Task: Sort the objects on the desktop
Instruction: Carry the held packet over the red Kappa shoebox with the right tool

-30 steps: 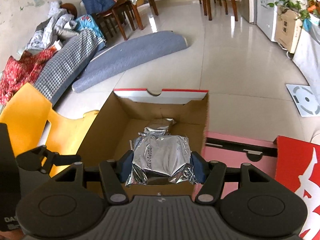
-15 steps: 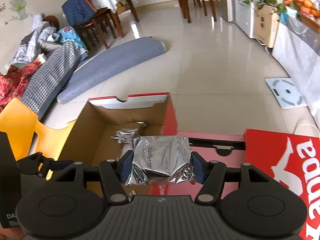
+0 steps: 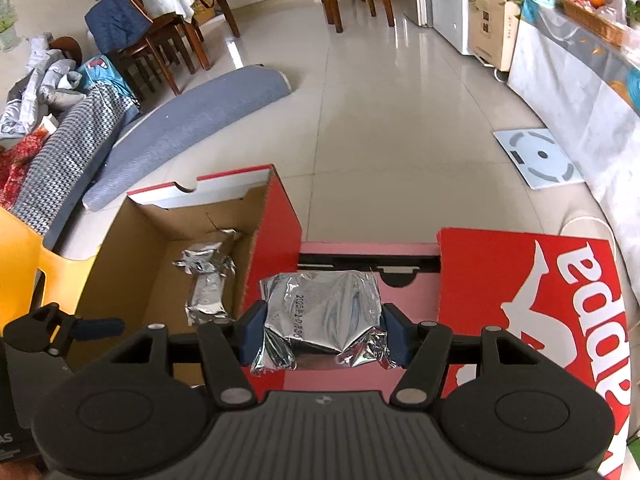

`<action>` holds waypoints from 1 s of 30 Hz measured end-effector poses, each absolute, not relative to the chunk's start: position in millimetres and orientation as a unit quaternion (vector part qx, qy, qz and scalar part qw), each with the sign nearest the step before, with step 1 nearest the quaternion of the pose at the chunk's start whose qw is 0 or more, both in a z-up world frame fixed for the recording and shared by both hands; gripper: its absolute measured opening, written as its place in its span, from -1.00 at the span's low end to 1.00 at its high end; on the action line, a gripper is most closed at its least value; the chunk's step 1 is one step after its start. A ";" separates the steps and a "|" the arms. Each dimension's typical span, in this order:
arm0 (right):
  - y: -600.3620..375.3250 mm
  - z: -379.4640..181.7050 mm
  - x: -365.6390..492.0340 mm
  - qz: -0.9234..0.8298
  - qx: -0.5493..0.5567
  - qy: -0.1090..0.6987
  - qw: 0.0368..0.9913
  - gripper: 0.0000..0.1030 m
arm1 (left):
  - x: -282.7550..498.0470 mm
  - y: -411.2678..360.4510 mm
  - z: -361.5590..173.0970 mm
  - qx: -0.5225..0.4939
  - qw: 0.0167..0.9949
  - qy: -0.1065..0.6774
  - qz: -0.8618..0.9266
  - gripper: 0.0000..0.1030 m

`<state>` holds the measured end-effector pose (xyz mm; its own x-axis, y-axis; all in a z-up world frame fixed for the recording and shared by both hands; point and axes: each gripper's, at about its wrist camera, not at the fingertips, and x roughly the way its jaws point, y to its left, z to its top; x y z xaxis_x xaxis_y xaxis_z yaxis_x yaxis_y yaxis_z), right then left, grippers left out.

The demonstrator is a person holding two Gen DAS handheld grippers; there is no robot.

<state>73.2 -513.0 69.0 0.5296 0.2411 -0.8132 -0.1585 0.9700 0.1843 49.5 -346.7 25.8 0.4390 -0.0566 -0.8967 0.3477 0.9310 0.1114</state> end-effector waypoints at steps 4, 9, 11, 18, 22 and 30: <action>-518.1 62.1 73.4 0.107 0.043 0.475 0.872 0.17 | 47.4 -353.3 26.4 0.147 0.836 0.512 -0.129 1.00; -522.4 47.4 75.1 0.093 0.043 0.489 0.866 0.17 | 47.6 -357.3 26.1 0.145 0.835 0.514 -0.133 1.00; -522.8 40.8 75.1 0.089 0.045 0.498 0.862 0.17 | 47.4 -359.5 25.5 0.147 0.834 0.515 -0.134 1.00; -520.0 13.5 73.8 0.076 0.034 0.531 0.843 0.17 | 46.1 -363.7 20.3 0.164 0.828 0.519 -0.132 1.00; -520.7 0.3 72.2 0.083 0.036 0.552 0.829 0.17 | 43.8 -364.2 16.2 0.172 0.823 0.524 -0.134 1.00; -515.0 -18.4 70.5 0.086 0.019 0.570 0.817 0.17 | 41.5 -364.5 13.7 0.175 0.821 0.526 -0.137 1.00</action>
